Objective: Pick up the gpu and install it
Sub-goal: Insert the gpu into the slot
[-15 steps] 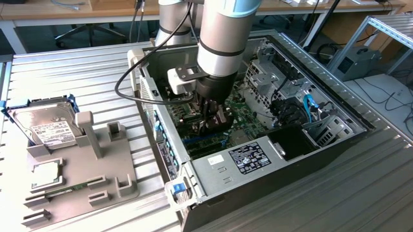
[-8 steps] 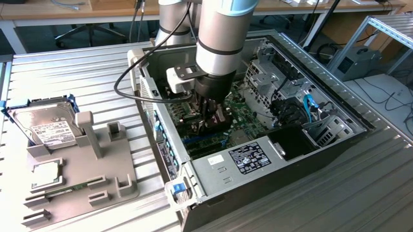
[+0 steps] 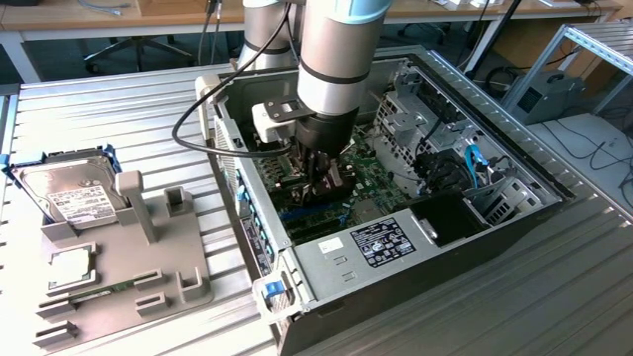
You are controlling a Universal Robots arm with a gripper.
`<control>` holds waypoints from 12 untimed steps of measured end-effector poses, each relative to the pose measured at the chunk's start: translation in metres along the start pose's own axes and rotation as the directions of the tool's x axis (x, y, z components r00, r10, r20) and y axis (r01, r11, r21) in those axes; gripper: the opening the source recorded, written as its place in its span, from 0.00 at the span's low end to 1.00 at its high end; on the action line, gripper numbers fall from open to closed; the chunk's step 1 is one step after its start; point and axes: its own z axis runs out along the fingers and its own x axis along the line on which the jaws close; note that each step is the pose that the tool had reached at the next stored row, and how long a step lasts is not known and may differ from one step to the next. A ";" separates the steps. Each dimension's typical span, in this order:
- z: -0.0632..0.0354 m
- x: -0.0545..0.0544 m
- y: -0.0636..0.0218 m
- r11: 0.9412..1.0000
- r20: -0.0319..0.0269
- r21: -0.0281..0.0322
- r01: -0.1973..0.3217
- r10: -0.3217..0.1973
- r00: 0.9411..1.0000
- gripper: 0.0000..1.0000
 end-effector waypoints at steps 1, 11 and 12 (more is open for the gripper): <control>0.0000 0.000 0.0004 1.000 0.000 0.000 0.000 0.000 1.000 0.26; -0.0001 0.000 0.0056 1.000 0.003 0.000 0.000 0.000 1.000 0.26; -0.0001 0.000 0.0066 1.000 0.003 0.000 0.000 0.000 1.000 0.26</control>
